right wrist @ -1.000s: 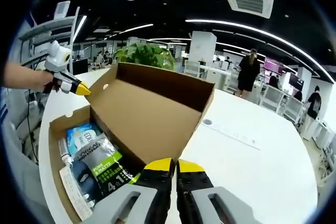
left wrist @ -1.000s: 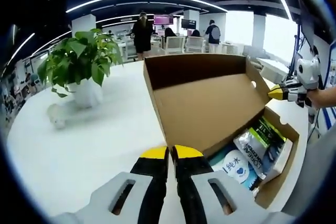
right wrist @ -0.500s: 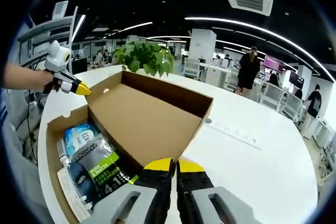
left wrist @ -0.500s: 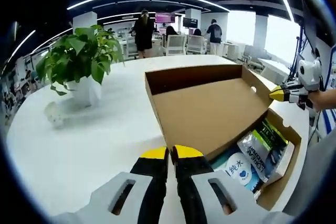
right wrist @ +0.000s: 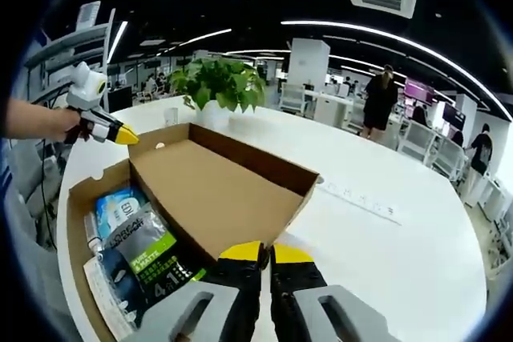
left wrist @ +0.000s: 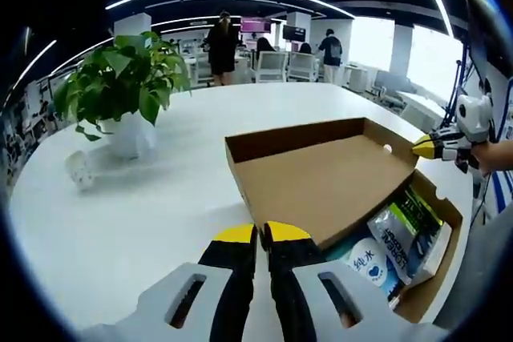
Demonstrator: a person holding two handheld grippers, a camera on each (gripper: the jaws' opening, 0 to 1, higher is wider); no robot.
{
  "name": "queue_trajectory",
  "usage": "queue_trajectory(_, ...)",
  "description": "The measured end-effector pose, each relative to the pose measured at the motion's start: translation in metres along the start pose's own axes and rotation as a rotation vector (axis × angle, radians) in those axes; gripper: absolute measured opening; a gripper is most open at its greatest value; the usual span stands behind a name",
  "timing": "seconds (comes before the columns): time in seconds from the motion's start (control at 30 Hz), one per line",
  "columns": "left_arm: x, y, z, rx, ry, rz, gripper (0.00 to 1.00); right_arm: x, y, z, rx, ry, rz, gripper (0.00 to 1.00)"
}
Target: Operate the shoe box by opening the lid, removing the specified soft item, and placing it in the target area until the item is outside and the box remains undamaged.
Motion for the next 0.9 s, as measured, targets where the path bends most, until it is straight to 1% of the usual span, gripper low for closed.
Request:
queue_trajectory(0.13, 0.000, -0.002, 0.000, -0.007, 0.002, -0.002, 0.03, 0.001, -0.001, 0.000, -0.012, -0.005, -0.006, 0.00)
queue_trajectory(0.3, -0.001, -0.005, 0.001, -0.014, 0.027, -0.005, 0.03, 0.004, -0.004, 0.001, -0.016, -0.044, -0.009, 0.00)
queue_trajectory(0.53, -0.003, -0.009, 0.000, -0.026, 0.054, -0.010, 0.03, 0.005, -0.009, 0.001, -0.028, -0.072, -0.012, 0.00)
queue_trajectory(0.83, -0.003, -0.011, 0.002, -0.041, 0.078, -0.009, 0.04, 0.006, -0.012, 0.001, -0.059, -0.068, -0.012, 0.00)
queue_trajectory(0.9, -0.003, -0.012, 0.002, -0.045, 0.072, -0.012, 0.04, 0.007, -0.013, 0.001, -0.063, -0.075, -0.012, 0.00)
Point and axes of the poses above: the point that each gripper's makers call its tool centre point, and the gripper's own axes: y roughly backward along the fingers, x roughly to its right, z roughly out of its underside, the point moved 5 cm from there along y, roughly backward along the fingers, and after that the axes turned 9 degrees about -z, right-handed, at the moved point
